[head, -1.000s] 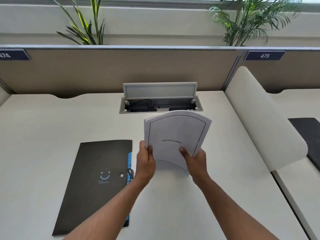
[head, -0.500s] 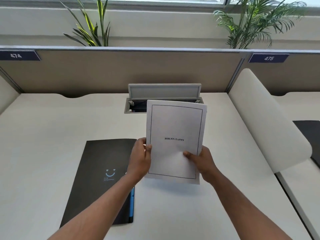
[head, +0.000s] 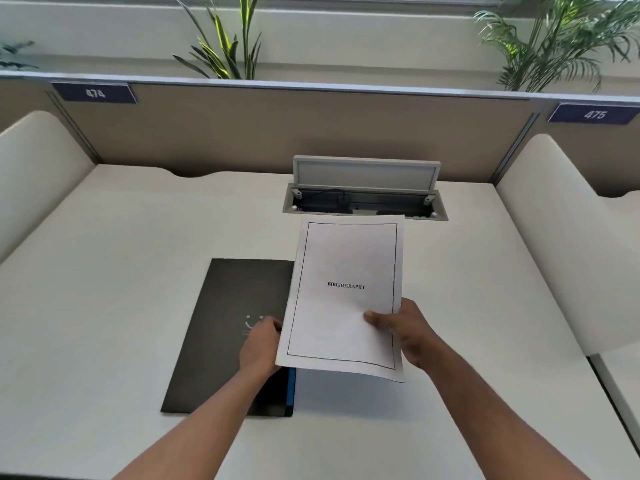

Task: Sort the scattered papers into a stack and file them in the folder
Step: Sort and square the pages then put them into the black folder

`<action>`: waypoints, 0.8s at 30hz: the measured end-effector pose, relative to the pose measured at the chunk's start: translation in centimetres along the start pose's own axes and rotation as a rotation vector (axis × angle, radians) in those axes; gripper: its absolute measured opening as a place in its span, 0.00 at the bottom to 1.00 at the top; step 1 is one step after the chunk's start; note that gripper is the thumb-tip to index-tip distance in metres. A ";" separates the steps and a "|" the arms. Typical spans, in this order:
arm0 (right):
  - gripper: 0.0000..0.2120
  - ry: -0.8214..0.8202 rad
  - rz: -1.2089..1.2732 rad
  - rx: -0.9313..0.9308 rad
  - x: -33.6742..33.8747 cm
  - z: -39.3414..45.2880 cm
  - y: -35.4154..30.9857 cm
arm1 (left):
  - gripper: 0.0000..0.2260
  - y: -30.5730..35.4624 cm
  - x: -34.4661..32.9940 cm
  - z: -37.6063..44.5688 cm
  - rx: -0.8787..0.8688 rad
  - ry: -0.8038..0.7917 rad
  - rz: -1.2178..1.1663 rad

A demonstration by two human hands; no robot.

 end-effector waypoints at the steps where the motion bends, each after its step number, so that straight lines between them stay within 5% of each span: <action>1: 0.19 -0.015 -0.006 0.005 -0.7 -0.1 -0.2 | 0.07 0.0 0.0 0.3 0.010 -0.043 -0.006; 6: 0.18 -0.050 -0.097 0.008 -2.8 0.1 -1.0 | 0.14 0.1 -0.1 1.1 0.053 -0.123 -0.028; 14: 0.14 0.078 -0.291 -0.024 -0.5 0.2 -0.3 | 0.08 0.2 -1.0 1.2 0.120 -0.019 0.107; 19: 0.15 0.162 -0.390 -0.040 1.0 0.0 0.9 | 0.27 0.0 -1.6 0.6 0.072 0.017 0.146; 24: 0.15 0.221 -0.484 -0.054 1.6 0.1 1.9 | 0.28 -0.5 -1.9 0.8 0.025 0.028 0.121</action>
Point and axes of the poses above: each hand's wrist, its own z-axis towards the middle knuckle, its own x-axis out of the back of the hand, y = z × x, the point moved 1 cm from there along z, towards the middle knuckle, and after that the axes turned 14 degrees about z, right-handed, at the moved point
